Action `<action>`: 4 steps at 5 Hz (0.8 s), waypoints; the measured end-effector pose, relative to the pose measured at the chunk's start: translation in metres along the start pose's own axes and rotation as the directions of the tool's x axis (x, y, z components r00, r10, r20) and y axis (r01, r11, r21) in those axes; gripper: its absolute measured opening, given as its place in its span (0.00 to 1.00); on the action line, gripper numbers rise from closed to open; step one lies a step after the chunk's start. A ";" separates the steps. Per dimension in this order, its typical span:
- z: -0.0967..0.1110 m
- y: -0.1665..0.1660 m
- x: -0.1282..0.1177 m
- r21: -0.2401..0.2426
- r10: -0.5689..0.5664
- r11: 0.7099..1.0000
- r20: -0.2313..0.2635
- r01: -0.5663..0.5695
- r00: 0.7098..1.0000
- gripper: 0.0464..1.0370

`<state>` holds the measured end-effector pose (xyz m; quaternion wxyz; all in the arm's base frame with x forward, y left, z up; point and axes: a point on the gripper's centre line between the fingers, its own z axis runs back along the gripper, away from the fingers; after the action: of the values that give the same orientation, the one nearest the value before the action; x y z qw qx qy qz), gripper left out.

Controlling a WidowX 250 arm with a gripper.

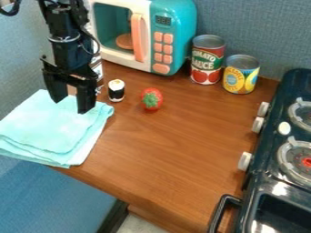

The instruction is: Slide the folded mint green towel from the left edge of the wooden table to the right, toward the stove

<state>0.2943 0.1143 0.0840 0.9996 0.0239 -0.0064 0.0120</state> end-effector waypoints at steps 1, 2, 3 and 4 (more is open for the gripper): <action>-0.010 -0.001 -0.002 -0.010 0.000 1.000 -0.030 0.000 1.000 0.97; -0.022 0.004 0.000 -0.005 0.007 1.000 -0.061 -0.008 0.998 0.97; -0.025 0.018 0.005 -0.015 0.030 0.999 -0.067 -0.031 0.997 0.97; -0.033 0.035 0.006 -0.023 0.069 0.997 -0.085 -0.071 0.994 0.97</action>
<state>0.2996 0.1514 0.0525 0.9982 0.0101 0.0347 0.0481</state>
